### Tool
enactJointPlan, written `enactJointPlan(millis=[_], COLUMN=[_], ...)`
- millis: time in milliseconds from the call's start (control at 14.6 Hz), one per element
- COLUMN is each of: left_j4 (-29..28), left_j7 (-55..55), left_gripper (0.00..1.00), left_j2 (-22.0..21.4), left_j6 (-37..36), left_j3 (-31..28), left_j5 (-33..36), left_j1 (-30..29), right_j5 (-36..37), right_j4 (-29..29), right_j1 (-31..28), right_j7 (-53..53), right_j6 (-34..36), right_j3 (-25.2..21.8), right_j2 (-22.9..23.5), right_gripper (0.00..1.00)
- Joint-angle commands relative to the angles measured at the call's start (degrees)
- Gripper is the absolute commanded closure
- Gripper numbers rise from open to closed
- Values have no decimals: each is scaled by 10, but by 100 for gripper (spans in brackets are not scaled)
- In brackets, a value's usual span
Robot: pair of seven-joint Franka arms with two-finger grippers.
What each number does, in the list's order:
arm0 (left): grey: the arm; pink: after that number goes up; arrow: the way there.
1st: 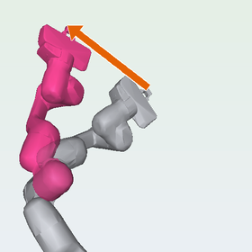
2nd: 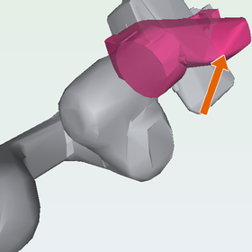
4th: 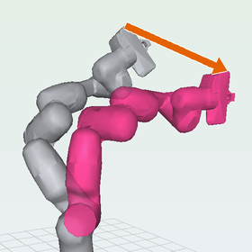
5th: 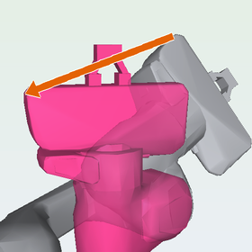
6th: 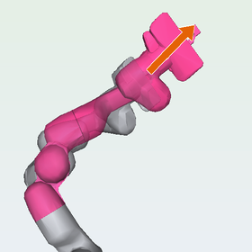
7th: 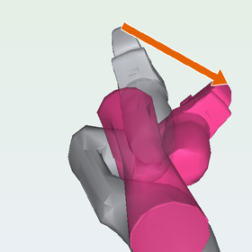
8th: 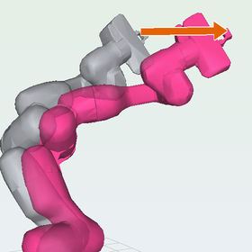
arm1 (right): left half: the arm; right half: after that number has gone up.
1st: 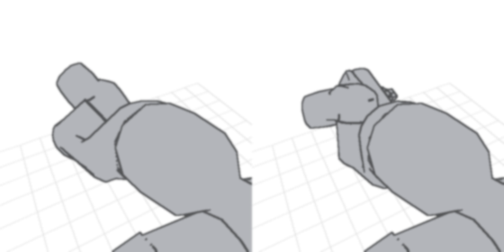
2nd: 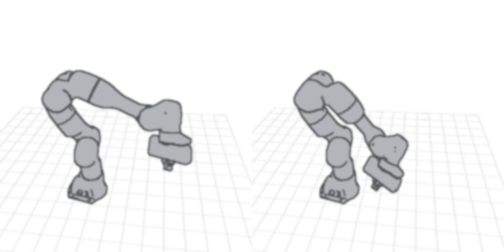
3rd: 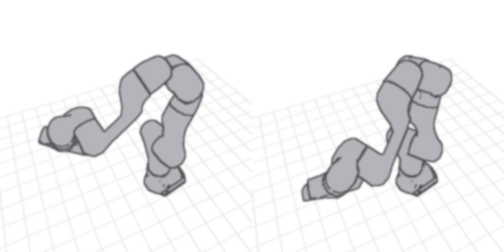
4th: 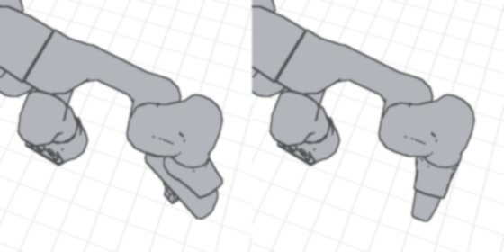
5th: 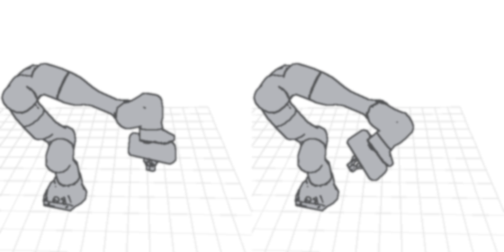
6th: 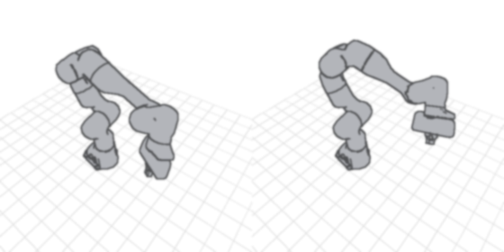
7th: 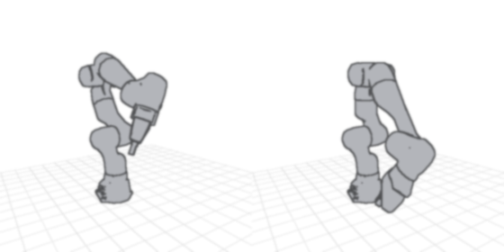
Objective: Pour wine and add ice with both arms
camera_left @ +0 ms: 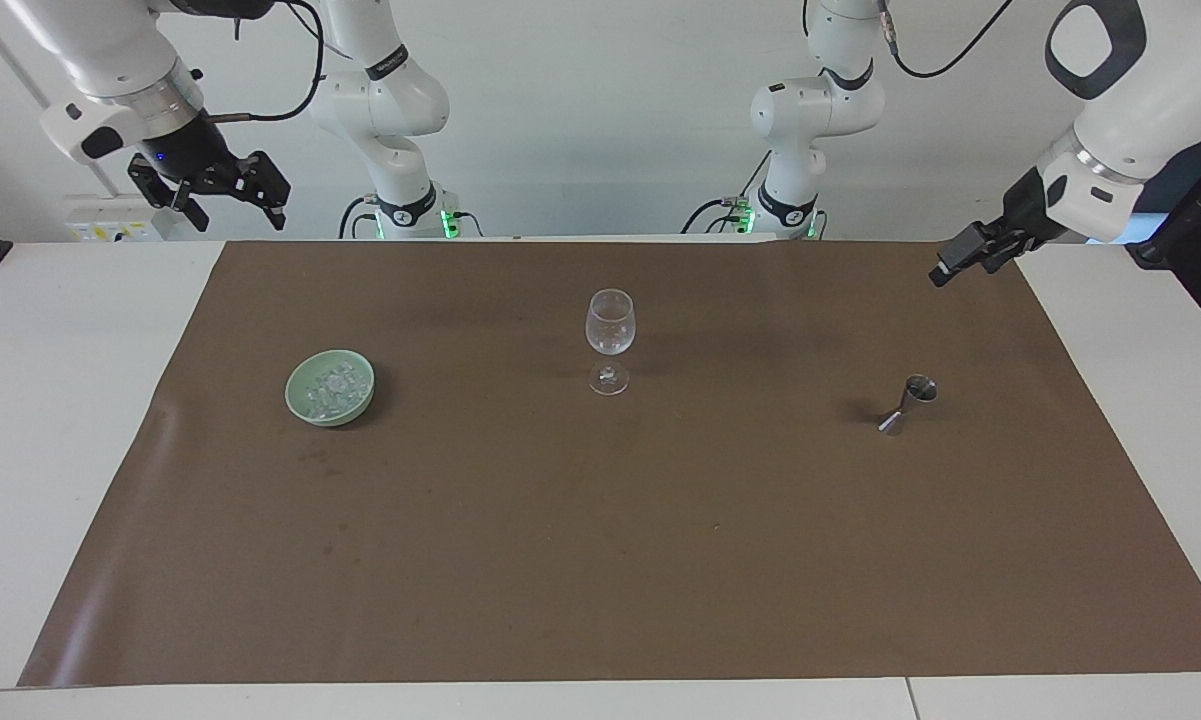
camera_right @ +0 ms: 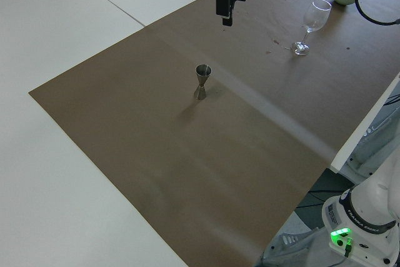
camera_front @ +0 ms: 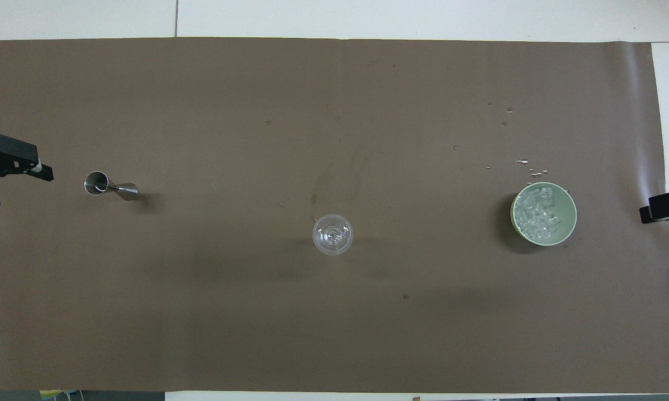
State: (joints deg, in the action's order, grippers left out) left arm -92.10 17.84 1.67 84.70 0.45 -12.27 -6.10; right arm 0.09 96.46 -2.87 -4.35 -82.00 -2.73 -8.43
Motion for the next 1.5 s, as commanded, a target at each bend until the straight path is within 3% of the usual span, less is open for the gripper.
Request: enactJointPlan(millis=[0, 137, 547, 821, 1026, 1162, 1436], left_j4=[5, 5, 4, -17, -43, -102, -124], left_j7=[144, 247, 307, 316, 320, 366, 335], left_gripper=[0, 0, 0, 0, 0, 0, 0], left_j2=[48, 76, 174, 235, 250, 238, 231], left_j6=[27, 58, 51, 81, 115, 168, 178], left_j3=[-1, -3, -4, -4, -4, -3, -2], left_j5=[-83, -131, -267, -310, -339, -383, -404], left_j1=[-46, -72, -140, -176, -176, -177, -170], right_j5=[-11, -11, -11, -11, -11, -11, -11], right_j4=[8, 8, 8, 8, 8, 8, 8], right_j1=[-7, -7, -7, -7, -7, -7, -7], right_j7=[-12, -12, -12, -12, -12, -12, -12], right_j6=[-3, -3, -3, -3, -3, -3, -3], right_j3=[2, 2, 2, 2, 2, 2, 2], right_j2=[-7, -7, -7, -7, -7, -7, -7], right_gripper=[0, 0, 0, 0, 0, 0, 0])
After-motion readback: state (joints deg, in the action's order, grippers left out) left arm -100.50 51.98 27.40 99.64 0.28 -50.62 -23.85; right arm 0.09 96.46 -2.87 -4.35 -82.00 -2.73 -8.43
